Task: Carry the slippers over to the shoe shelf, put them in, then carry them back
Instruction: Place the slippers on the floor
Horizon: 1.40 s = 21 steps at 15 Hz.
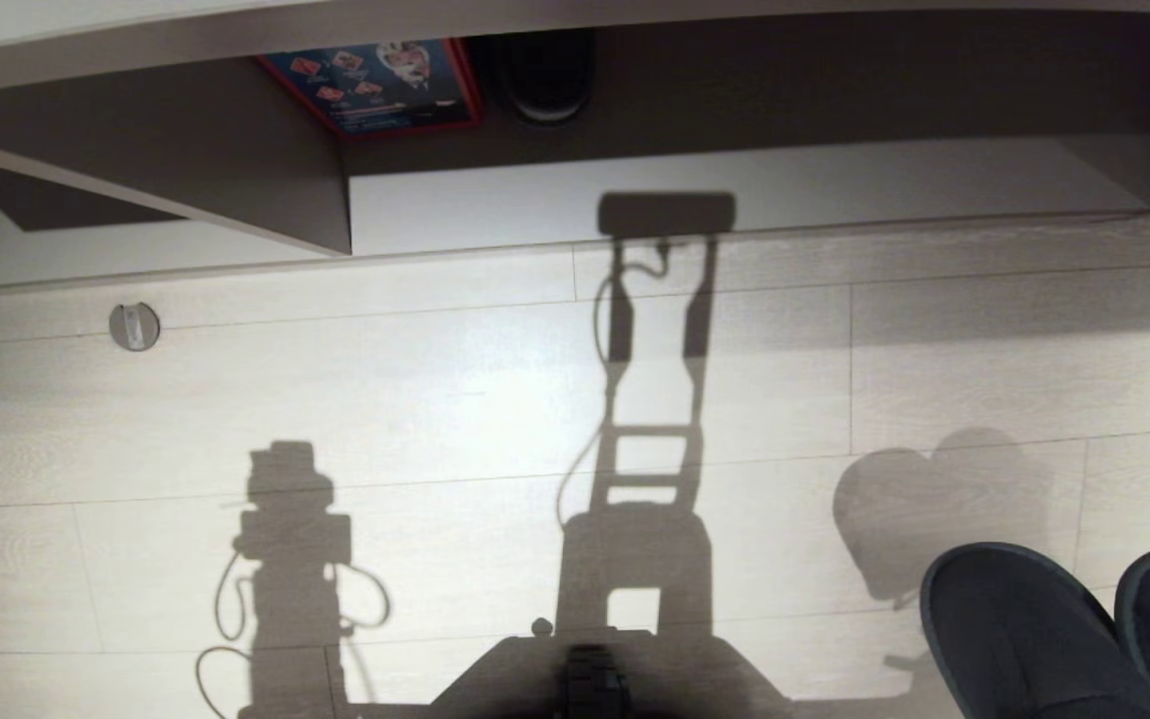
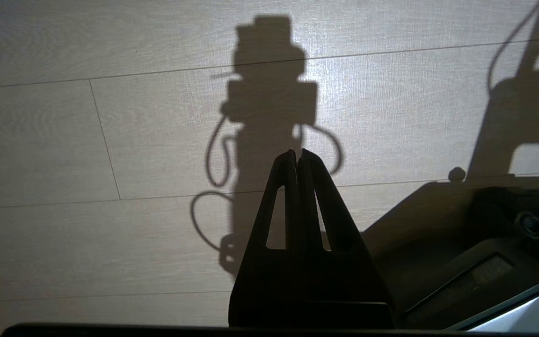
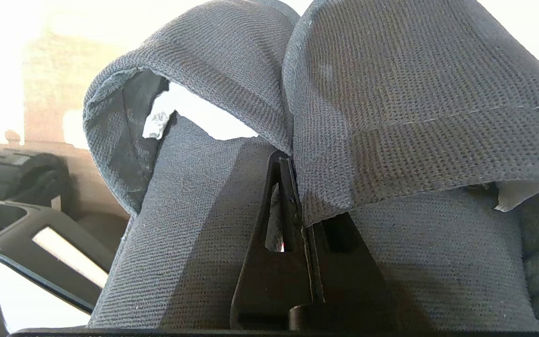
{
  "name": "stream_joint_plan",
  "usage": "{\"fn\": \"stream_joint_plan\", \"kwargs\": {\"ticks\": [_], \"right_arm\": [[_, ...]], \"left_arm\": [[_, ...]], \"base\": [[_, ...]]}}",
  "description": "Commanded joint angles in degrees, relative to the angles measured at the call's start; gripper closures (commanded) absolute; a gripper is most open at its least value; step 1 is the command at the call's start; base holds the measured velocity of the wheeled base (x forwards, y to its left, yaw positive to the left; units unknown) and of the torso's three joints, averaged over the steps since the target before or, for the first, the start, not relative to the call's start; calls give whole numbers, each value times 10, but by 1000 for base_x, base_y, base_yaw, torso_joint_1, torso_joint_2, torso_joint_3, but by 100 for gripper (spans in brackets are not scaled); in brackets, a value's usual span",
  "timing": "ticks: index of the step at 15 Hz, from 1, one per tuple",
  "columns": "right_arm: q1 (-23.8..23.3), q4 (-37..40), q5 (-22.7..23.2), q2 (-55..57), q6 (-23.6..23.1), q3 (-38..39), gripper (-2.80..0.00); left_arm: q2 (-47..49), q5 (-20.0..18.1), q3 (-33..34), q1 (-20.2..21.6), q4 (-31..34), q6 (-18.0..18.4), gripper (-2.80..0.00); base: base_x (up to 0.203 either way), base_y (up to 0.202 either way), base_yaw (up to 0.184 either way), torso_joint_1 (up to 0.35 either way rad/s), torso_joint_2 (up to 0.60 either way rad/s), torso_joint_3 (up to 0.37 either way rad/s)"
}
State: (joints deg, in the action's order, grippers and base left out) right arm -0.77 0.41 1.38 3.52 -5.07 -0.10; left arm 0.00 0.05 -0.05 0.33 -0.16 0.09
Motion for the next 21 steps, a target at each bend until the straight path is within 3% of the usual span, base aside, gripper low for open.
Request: {"fn": "stream_joint_plan", "kwargs": {"ticks": [1, 21], "right_arm": [[0, 0, 0, -14, 0, 0, 0], [0, 1, -1, -36, 6, 0, 0]], "left_arm": [[0, 0, 0, 0, 0, 0, 0], [0, 0, 0, 0, -1, 0, 0]], "base": [[0, 0, 0, 0, 0, 0], [0, 0, 0, 0, 0, 0]]}}
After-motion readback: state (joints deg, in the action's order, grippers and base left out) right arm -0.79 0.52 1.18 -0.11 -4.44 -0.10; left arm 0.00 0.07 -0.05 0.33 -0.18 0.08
